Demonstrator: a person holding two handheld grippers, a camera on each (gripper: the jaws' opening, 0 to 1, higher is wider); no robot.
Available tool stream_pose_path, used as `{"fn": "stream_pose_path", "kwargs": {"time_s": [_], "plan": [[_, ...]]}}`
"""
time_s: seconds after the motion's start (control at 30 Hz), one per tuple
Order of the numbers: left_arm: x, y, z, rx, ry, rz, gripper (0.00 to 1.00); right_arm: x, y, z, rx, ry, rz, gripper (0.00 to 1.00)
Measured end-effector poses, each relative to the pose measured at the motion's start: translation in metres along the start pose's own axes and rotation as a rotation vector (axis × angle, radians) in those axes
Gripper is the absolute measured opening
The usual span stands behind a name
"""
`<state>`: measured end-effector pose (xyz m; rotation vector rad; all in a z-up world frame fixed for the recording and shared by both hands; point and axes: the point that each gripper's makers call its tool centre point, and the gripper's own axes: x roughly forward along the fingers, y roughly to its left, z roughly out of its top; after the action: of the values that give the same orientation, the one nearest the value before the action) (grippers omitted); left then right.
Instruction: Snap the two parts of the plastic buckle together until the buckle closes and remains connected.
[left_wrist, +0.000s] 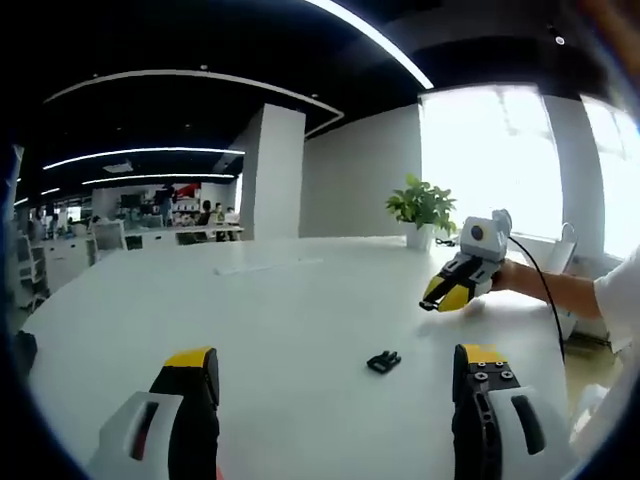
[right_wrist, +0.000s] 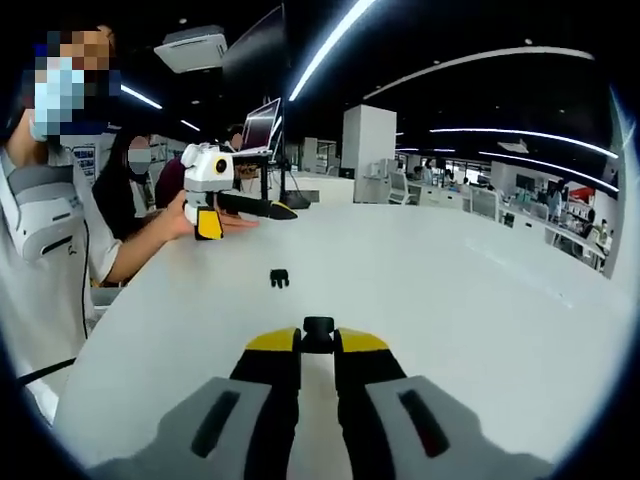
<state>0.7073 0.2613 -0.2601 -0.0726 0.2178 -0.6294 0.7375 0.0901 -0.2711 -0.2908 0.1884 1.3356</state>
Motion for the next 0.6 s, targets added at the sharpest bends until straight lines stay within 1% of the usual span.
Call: {"fn": "stream_pose_path", "kwargs": {"time_s": [0.13,0.27,0.3,0.33,0.37,0.4,0.43,0.47,0.57,0.6], "plan": [[0.000,0.000,0.003,-0.016,-0.022,-0.004,0.99,0.012,0.001,0.015,-0.007,-0.047,0.019,0.12],[0.002,-0.002,0.004,-0.003,-0.030,-0.011,0.99,0.020,0.000,0.026,-0.015,-0.077,0.020,0.12],[0.003,-0.004,0.005,0.008,-0.028,-0.013,0.99,0.020,0.000,0.028,-0.015,-0.083,0.020,0.12],[0.004,-0.006,0.005,0.035,-0.022,-0.018,0.99,0.020,-0.001,0.030,-0.016,-0.093,0.021,0.12],[0.005,-0.007,0.006,0.084,-0.019,-0.023,0.99,0.020,0.000,0.032,-0.016,-0.102,0.022,0.12],[0.007,-0.011,0.006,0.143,-0.005,-0.049,0.99,0.018,0.000,0.032,-0.015,-0.109,0.023,0.12],[0.007,-0.012,0.004,0.148,0.005,-0.057,0.99,0.017,0.000,0.031,-0.015,-0.110,0.023,0.12],[0.009,-0.015,0.002,0.143,0.023,-0.085,0.99,0.015,0.001,0.030,-0.016,-0.110,0.020,0.12],[0.012,-0.025,0.004,0.105,0.025,-0.183,0.99,0.011,-0.001,0.028,-0.010,-0.112,0.016,0.12],[0.012,-0.025,0.006,0.103,0.026,-0.198,0.99,0.010,-0.002,0.028,-0.006,-0.114,0.015,0.12]]}}
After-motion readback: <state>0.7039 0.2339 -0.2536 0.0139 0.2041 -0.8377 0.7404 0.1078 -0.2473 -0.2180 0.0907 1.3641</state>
